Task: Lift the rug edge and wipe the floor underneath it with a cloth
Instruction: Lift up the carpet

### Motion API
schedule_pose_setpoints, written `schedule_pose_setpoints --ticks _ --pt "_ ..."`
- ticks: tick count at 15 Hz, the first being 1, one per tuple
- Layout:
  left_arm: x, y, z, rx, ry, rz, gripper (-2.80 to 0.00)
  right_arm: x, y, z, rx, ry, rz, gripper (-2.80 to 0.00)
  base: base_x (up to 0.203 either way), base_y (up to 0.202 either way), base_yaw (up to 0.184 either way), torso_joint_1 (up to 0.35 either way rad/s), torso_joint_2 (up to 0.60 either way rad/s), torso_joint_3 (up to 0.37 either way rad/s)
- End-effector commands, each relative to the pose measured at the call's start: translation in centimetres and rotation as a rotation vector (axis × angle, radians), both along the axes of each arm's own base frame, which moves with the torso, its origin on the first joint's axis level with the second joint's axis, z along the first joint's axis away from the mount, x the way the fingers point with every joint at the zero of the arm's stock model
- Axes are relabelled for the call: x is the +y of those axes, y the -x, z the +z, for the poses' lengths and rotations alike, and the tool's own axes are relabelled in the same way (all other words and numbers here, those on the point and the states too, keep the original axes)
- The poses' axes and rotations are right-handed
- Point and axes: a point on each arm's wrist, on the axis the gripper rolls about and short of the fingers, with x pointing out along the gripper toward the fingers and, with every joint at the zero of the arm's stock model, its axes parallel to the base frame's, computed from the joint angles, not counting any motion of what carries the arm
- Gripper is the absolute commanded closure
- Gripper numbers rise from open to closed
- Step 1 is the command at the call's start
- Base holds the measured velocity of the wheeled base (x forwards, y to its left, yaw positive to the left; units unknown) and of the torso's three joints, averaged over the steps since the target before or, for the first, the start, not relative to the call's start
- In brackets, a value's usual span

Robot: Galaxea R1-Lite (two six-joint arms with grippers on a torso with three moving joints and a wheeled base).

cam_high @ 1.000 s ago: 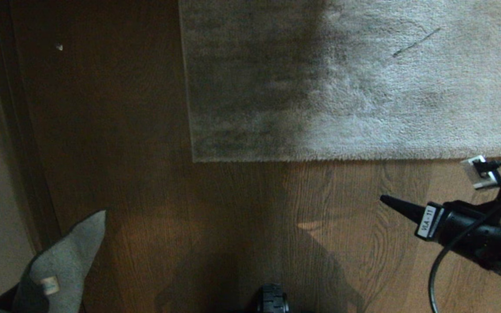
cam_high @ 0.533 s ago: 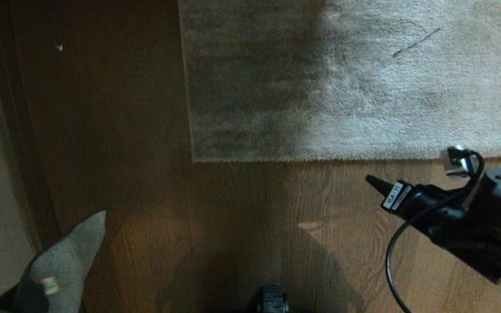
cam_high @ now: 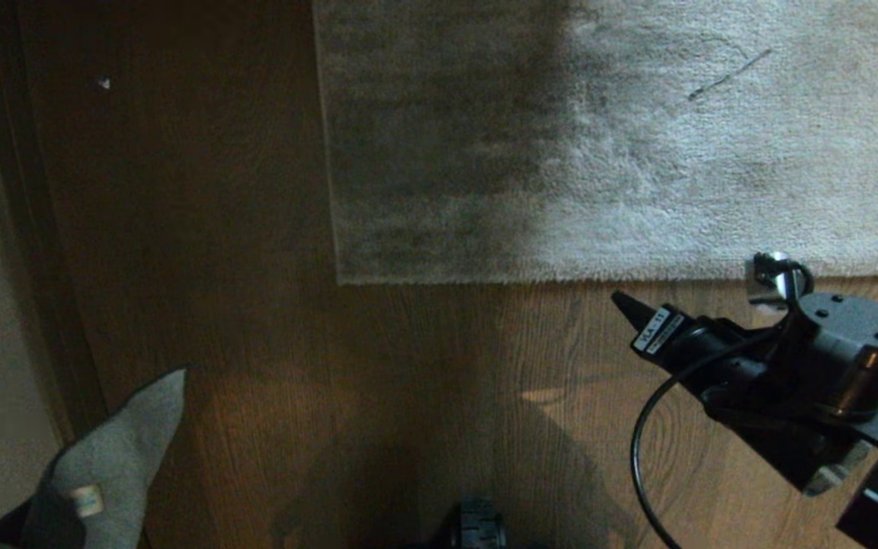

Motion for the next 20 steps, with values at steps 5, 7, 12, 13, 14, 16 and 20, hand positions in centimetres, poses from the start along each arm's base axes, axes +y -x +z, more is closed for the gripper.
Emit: schedule_pose_setpoints --ticks 5,7,12,13,14,16,20 --pt "0.0 0.0 0.0 -0.001 0.0 -0.001 0.0 3.0 -0.5 -0.6 -0.131 -0.094 0.078 -2.8 0.0 0.0 0.0 0.0 0.0 0.0" --pt "0.0 0.0 0.0 0.0 0.0 0.0 0.0 3.9 -0.6 -0.7 -0.137 -0.1 0.099 -2.8 0.0 0.0 0.0 0.0 0.0 0.0" --pt "0.0 0.0 0.0 -0.001 0.0 0.0 0.0 6.5 -1.6 -1.0 -0.152 -0.115 0.122 -2.8 0.0 0.0 0.0 0.0 0.0 0.0" --pt "0.0 0.0 0.0 -0.001 0.0 0.0 0.0 7.1 -1.9 -1.1 -0.155 -0.119 0.113 -2.8 0.0 0.0 0.0 0.0 0.0 0.0" --pt "0.0 0.0 0.0 -0.001 0.0 0.0 0.0 7.5 -2.2 -1.1 -0.159 -0.123 0.103 -2.8 0.0 0.0 0.0 0.0 0.0 0.0" --pt "0.0 0.0 0.0 -0.001 0.0 0.0 0.0 8.1 -2.8 -1.2 -0.175 -0.111 0.078 -2.8 0.0 0.0 0.0 0.0 0.0 0.0" --pt "0.0 0.0 0.0 -0.001 0.0 0.0 0.0 9.0 -3.0 -1.9 -0.169 -0.107 0.079 -2.8 0.0 0.0 0.0 0.0 0.0 0.0"
